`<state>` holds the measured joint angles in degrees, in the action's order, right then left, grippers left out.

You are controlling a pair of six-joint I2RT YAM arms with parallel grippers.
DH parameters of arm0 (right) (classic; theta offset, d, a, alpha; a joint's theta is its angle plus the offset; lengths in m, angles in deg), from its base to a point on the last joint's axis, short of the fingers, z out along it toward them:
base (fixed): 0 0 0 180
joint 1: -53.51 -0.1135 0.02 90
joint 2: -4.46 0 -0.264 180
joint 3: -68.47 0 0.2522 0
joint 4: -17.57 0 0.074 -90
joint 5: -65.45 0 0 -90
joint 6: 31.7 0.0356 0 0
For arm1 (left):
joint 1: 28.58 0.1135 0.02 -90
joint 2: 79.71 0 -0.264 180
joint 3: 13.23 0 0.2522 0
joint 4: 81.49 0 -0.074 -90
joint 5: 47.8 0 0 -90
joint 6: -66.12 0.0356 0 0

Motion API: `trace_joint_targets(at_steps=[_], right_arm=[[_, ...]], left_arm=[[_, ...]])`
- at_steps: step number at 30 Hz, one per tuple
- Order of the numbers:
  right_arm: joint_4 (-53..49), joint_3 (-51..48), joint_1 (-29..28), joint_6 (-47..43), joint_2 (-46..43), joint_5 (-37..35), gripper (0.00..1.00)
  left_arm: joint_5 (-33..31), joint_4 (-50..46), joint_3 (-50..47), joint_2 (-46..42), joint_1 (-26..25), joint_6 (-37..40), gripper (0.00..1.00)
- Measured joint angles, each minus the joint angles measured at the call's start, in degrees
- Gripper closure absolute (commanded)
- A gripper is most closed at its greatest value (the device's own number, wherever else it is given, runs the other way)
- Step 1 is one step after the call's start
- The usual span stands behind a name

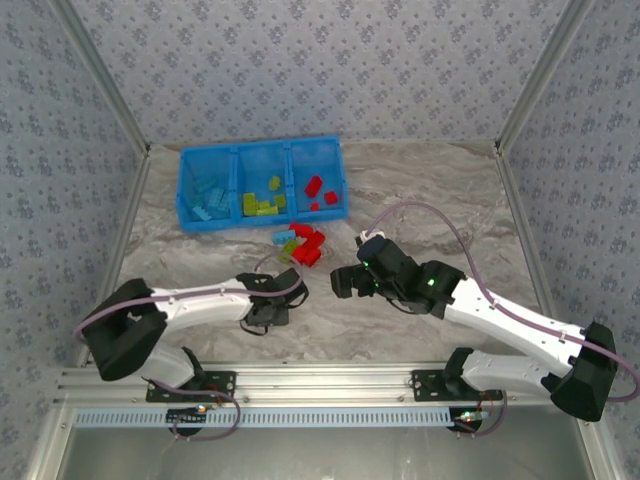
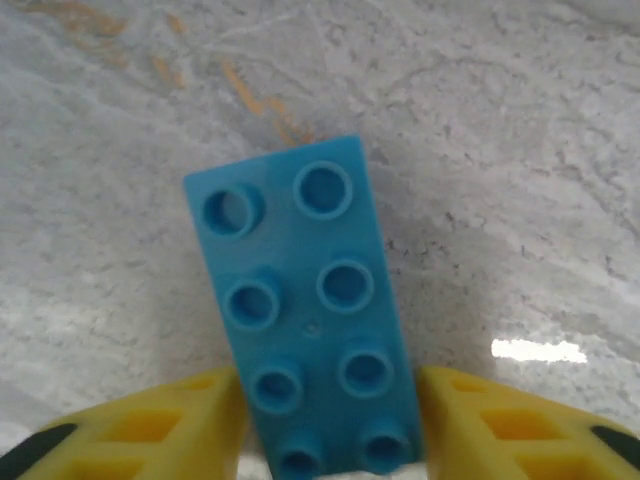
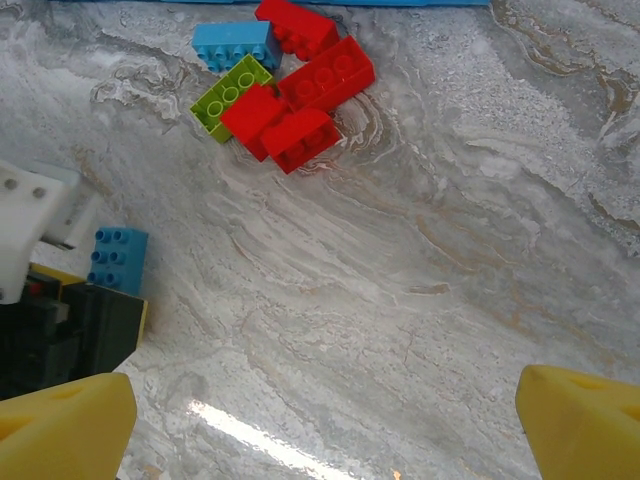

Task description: Sort the legos into containers by color

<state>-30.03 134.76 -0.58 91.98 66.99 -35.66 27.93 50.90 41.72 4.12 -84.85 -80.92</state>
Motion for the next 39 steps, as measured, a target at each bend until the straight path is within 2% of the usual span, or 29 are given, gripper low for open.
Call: trace_joint_targets(at_steps=[4,9,13,17,22,25,28,33,35,39], right_arm=[[-0.6,0.0,0.0,0.0,0.0,0.0,0.00],[-0.6,-0.1,0.0,0.1,-0.1,0.0,0.00],[-0.6,-0.3,0.0,0.2,-0.2,0.0,0.00],[-0.6,-0.3,0.0,0.2,-0.3,0.0,0.00],[-0.6,-0.3,-0.1,0.4,-0.8,0.0,0.00],[-0.6,-0.8,-0.2,0.6,-1.8,0.0,0.00],[-0.7,-1.2,-0.4,0.7,-2.8,0.0,0.00],[-0.9,-1.2,-0.4,1.1,-3.9,-0.1,0.00],[-1.5,-1.2,-0.4,1.1,-4.4,-0.1,0.00],[-2.3,-1.3,-0.4,1.1,-5.6,-0.3,0.00]], left_arm=[[-0.2,0.9,1.2,1.0,-0.1,-0.2,0.75],[-2.2,0.5,1.3,-1.1,-0.1,0.2,0.76],[-4.7,-1.1,2.6,-9.7,1.6,2.5,0.75],[-6.5,-0.9,6.5,-17.7,10.2,7.3,0.74],[-6.1,2.0,11.4,-19.1,27.9,15.8,0.73],[-3.7,4.7,15.4,-13.2,38.2,19.6,0.74],[-1.0,6.9,23.3,-1.7,45.4,22.5,0.74],[3.1,6.2,44.1,20.5,49.7,25.9,0.71],[4.7,4.9,53.5,28.3,50.8,26.3,0.65],[7.7,1.9,64.6,36.6,52.6,26.5,0.52]])
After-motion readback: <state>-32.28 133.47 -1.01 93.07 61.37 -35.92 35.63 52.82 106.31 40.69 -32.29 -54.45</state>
